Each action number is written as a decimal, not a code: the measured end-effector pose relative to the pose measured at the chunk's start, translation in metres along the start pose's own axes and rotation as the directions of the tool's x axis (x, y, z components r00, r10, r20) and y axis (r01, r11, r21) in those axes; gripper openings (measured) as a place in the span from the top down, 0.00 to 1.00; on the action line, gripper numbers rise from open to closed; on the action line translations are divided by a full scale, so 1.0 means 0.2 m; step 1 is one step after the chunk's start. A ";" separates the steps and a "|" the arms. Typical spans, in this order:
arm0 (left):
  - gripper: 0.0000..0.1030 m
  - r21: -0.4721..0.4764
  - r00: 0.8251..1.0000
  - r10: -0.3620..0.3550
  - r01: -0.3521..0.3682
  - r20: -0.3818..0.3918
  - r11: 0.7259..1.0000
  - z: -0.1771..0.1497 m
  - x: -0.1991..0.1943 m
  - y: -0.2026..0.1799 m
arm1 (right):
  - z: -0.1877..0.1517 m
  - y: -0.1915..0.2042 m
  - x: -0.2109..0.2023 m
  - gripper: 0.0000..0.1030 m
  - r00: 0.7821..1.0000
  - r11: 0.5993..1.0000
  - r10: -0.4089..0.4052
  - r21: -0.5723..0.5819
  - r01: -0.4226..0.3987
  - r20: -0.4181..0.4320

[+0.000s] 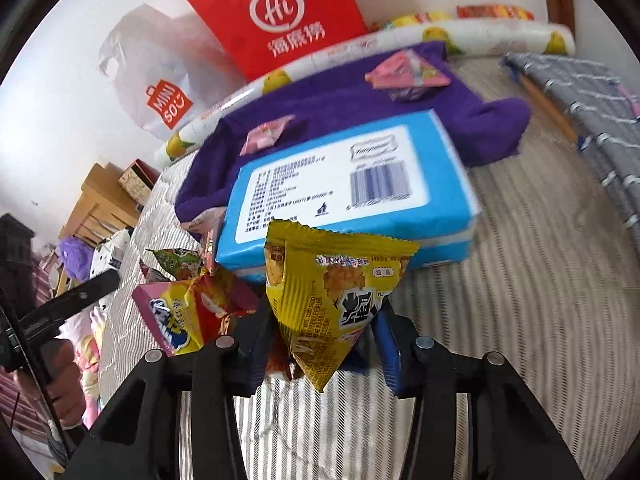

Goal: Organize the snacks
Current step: 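Grasp the yellow chip bag from the pile with the right gripper, then grasp the pink-red snack bag with the left gripper while the right holds the yellow bag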

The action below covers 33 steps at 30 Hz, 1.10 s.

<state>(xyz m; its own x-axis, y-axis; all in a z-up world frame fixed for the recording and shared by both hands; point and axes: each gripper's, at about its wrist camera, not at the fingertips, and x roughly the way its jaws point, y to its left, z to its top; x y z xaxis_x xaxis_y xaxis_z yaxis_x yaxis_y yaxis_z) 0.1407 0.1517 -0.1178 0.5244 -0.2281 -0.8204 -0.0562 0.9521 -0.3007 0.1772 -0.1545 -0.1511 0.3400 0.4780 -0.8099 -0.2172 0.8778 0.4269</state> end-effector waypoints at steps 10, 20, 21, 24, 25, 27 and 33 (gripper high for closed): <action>0.27 -0.056 1.000 0.005 -0.006 -0.023 0.998 0.02 0.10 0.07 | -0.04 -0.09 -0.18 0.56 0.998 0.999 -0.034 -0.004 0.034 0.049; 0.44 -0.041 0.996 -0.079 0.077 -0.035 0.996 0.02 0.19 0.05 | -0.06 -0.09 -0.16 0.56 0.997 0.997 -0.067 -0.037 0.068 0.037; 0.49 -0.042 0.995 -0.091 0.089 -0.040 0.995 0.02 0.20 0.05 | -0.06 -0.09 -0.15 0.56 0.997 0.997 -0.068 -0.041 0.069 0.036; 0.52 -0.036 0.994 -0.105 0.103 -0.044 0.994 0.01 0.19 0.04 | -0.06 -0.08 -0.14 0.56 0.997 0.996 -0.069 -0.047 0.071 0.034; 0.52 -0.033 0.994 -0.102 0.100 -0.044 0.994 0.01 0.19 0.04 | -0.06 -0.08 -0.14 0.56 0.997 0.996 -0.070 -0.049 0.071 0.034; 0.52 -0.029 0.993 -0.106 0.105 -0.050 0.994 -0.01 0.18 0.04 | -0.06 -0.07 -0.14 0.56 0.997 0.996 -0.069 -0.051 0.071 0.034; 0.42 -0.023 0.992 -0.094 0.093 -0.083 0.995 -0.05 0.20 0.02 | -0.08 -0.08 -0.15 0.56 0.997 0.996 -0.068 -0.047 0.070 0.031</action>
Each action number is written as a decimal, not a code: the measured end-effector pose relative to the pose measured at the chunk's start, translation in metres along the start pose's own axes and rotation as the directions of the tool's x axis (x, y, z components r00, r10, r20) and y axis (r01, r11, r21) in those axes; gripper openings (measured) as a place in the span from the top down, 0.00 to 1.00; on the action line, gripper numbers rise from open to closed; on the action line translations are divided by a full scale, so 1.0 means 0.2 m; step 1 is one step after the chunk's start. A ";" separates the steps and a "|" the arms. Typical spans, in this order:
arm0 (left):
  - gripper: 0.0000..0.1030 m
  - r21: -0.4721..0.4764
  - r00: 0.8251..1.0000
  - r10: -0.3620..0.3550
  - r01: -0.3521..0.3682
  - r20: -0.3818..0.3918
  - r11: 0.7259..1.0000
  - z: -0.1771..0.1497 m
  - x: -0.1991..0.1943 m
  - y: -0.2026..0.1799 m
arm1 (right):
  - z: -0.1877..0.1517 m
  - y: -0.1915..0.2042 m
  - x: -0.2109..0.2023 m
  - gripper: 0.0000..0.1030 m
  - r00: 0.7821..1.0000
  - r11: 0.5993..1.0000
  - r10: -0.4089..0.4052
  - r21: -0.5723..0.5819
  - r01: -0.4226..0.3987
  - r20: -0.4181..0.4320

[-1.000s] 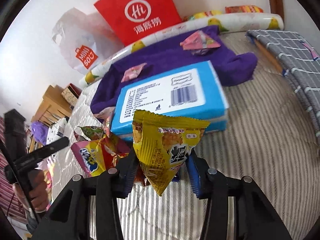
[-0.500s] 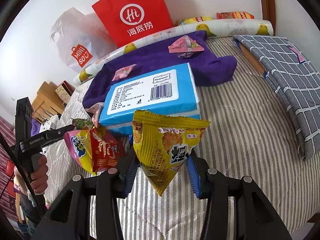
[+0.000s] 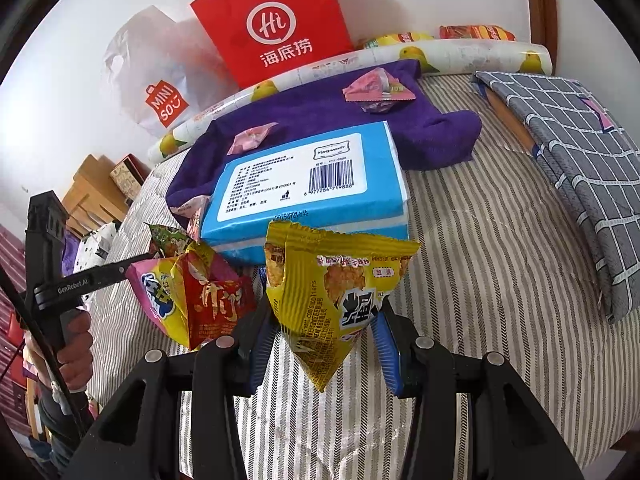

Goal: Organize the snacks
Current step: 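Grasp the pink-red snack bag with the left gripper while the right holds the yellow bag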

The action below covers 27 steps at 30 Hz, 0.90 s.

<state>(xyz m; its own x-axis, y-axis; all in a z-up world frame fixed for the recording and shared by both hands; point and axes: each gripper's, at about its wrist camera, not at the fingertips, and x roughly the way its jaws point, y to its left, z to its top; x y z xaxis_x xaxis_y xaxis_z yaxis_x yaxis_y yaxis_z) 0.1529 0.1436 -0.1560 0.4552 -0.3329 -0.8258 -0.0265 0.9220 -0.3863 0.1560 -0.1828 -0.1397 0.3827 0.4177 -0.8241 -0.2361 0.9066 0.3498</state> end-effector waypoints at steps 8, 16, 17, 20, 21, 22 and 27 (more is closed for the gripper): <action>0.34 0.043 0.999 0.030 -0.029 -0.034 0.999 -0.03 0.08 -0.06 | -0.01 -0.03 -0.03 0.56 1.000 1.000 -0.001 0.005 0.001 0.010; 0.34 0.057 0.999 0.031 -0.029 -0.027 0.998 -0.03 0.08 -0.08 | -0.01 -0.06 -0.02 0.56 1.000 1.000 -0.002 0.020 0.002 0.011; 0.34 0.055 0.999 0.029 -0.027 -0.023 0.998 -0.03 0.08 -0.08 | -0.01 -0.07 -0.02 0.56 1.000 1.000 -0.001 0.021 0.001 0.010; 0.36 0.046 1.000 0.014 -0.013 -0.017 0.999 -0.02 0.08 -0.07 | -0.02 -0.06 -0.01 0.56 1.000 1.000 0.001 0.022 -0.001 0.003; 0.39 0.045 1.000 0.012 -0.012 -0.014 0.999 -0.02 0.08 -0.06 | -0.02 -0.07 -0.01 0.56 1.000 1.000 0.000 0.021 0.000 0.002; 0.42 0.042 1.000 0.011 -0.011 -0.013 0.999 -0.02 0.08 -0.06 | -0.02 -0.07 -0.01 0.56 1.000 1.000 0.000 0.020 0.000 0.001; 0.60 0.036 1.000 0.004 -0.004 0.001 0.999 0.00 0.04 -0.02 | -0.02 -0.08 -0.03 0.56 1.000 1.000 -0.007 0.021 0.007 0.010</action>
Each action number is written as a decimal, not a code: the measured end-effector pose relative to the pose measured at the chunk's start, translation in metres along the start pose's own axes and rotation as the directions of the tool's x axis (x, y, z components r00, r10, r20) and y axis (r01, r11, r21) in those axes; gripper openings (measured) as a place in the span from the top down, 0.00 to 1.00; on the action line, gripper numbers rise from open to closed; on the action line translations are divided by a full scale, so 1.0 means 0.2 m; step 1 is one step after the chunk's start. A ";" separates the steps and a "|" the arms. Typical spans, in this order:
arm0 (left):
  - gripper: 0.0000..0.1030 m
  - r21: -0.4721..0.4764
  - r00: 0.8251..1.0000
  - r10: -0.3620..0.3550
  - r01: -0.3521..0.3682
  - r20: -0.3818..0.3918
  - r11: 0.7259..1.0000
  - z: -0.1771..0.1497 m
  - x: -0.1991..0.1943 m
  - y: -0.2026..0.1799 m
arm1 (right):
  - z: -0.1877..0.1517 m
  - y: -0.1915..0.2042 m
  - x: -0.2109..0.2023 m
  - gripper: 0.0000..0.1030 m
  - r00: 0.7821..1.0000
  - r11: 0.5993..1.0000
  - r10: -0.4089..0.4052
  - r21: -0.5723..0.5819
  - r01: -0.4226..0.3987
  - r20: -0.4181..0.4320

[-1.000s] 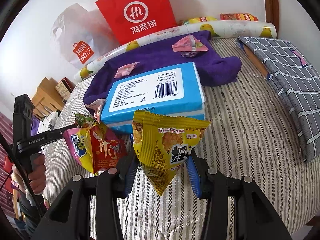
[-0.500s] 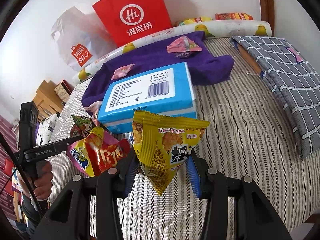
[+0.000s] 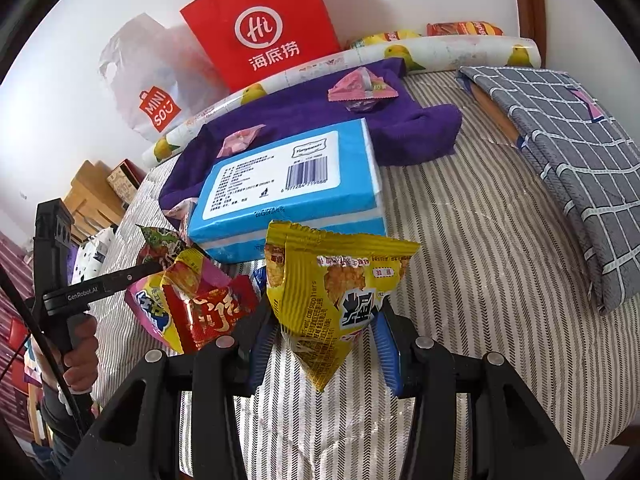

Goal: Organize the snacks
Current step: 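Grasp the pink-red snack bag with the left gripper while the right holds the yellow bag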

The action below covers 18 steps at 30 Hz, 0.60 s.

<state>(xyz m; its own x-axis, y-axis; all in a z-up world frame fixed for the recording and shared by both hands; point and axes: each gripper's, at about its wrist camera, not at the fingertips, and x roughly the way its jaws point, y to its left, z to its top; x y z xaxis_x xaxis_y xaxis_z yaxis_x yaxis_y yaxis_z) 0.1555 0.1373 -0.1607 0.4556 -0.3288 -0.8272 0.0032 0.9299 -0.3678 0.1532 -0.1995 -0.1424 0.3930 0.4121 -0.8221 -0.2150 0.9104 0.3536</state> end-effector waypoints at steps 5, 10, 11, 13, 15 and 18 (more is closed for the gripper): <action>0.66 0.008 1.000 -0.004 0.004 0.015 1.000 -0.02 -0.05 0.01 | 0.01 -0.01 -0.02 0.56 1.000 1.000 -0.008 0.008 0.008 0.011; 0.72 -0.002 0.999 -0.006 0.006 0.035 1.000 -0.04 -0.12 0.01 | 0.01 -0.01 -0.05 0.56 1.000 1.000 -0.007 0.007 0.007 0.020; 0.72 -0.005 0.999 -0.002 0.002 0.041 1.000 -0.04 -0.14 0.01 | 0.00 -0.01 -0.06 0.56 1.000 1.000 -0.007 0.005 0.007 0.024; 0.72 -0.002 0.999 0.010 -0.010 0.053 1.000 -0.05 -0.17 0.01 | 0.00 0.00 -0.08 0.56 0.999 1.000 -0.006 0.000 0.006 0.033; 0.73 -0.001 0.998 0.015 -0.015 0.067 1.000 -0.06 -0.21 0.01 | 0.00 0.01 -0.10 0.56 0.999 1.000 -0.002 -0.004 0.003 0.041; 0.74 -0.002 0.996 0.006 -0.006 0.086 1.000 -0.07 -0.27 -0.01 | -0.01 0.03 -0.13 0.56 0.999 1.000 0.002 -0.009 -0.002 0.053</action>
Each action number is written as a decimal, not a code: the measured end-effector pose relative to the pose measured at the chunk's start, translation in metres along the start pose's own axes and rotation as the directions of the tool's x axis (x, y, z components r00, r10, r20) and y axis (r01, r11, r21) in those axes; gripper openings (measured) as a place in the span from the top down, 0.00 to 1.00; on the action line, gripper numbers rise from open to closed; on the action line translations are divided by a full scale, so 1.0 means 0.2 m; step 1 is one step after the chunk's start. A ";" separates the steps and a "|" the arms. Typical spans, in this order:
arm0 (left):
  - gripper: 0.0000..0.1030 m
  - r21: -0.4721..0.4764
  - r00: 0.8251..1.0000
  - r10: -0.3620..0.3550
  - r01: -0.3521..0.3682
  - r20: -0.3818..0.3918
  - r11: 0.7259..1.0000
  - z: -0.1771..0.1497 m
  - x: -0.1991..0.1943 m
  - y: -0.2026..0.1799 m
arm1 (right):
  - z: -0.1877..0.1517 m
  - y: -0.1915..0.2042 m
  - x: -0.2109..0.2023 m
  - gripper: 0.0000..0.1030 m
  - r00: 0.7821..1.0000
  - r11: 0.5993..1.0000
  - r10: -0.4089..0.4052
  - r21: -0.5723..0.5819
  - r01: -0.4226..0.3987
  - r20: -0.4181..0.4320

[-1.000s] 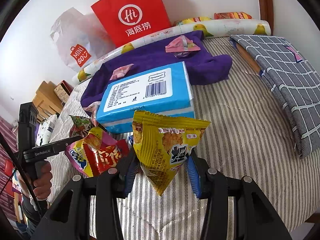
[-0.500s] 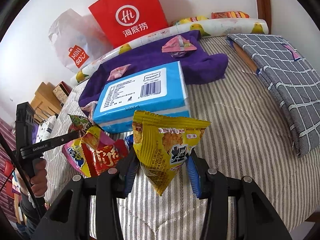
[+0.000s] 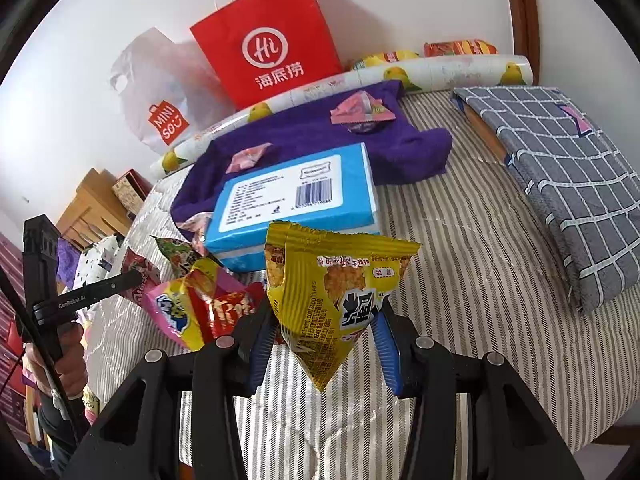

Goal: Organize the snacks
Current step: 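Grasp the pink-red snack bag with the left gripper while the right holds the yellow bag, then carry both bags to the purple towel and open the right gripper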

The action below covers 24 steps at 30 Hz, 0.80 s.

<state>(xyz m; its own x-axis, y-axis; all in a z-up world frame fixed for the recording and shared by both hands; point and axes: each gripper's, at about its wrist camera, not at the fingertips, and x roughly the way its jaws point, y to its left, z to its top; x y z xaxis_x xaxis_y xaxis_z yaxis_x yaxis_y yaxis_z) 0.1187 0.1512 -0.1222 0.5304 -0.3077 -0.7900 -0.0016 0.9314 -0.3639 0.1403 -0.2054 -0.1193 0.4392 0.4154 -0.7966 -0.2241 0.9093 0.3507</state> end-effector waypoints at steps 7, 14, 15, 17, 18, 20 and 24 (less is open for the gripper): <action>0.75 0.003 0.999 -0.001 0.001 0.044 1.000 0.00 -0.13 -0.05 | 0.00 0.02 -0.09 0.56 1.000 1.000 0.003 -0.012 -0.003 0.026; 0.76 0.028 0.997 -0.024 0.022 0.079 0.999 0.04 -0.21 -0.17 | 0.03 0.04 -0.18 0.56 0.998 0.999 -0.008 -0.033 0.010 0.061; 0.76 0.033 0.996 -0.028 0.025 0.083 0.999 0.05 -0.21 -0.19 | 0.04 0.05 -0.19 0.56 0.998 0.999 -0.014 -0.039 0.016 0.067; 0.76 0.041 0.995 -0.037 0.034 0.089 0.999 0.06 -0.22 -0.23 | 0.05 0.05 -0.22 0.56 0.997 0.999 -0.017 -0.046 0.021 0.080; 0.76 0.047 0.995 -0.042 0.038 0.092 0.998 0.07 -0.22 -0.25 | 0.07 0.05 -0.23 0.56 0.996 0.999 -0.013 -0.047 0.018 0.088; 0.76 0.058 0.994 -0.048 0.043 0.096 0.997 0.09 -0.23 -0.29 | 0.09 0.05 -0.25 0.56 0.995 0.999 -0.010 -0.048 0.014 0.096; 0.76 0.066 0.993 -0.070 0.064 0.097 0.996 0.12 -0.22 -0.35 | 0.12 0.06 -0.26 0.56 0.994 0.998 -0.004 -0.055 0.010 0.106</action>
<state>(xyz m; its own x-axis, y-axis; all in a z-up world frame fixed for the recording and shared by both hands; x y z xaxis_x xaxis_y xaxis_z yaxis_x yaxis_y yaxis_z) 0.1157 0.1034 -0.0509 0.6092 -0.3519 -0.7106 0.0880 0.9206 -0.3804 0.1348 -0.2160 -0.0617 0.5300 0.4122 -0.7411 -0.2675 0.9106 0.3151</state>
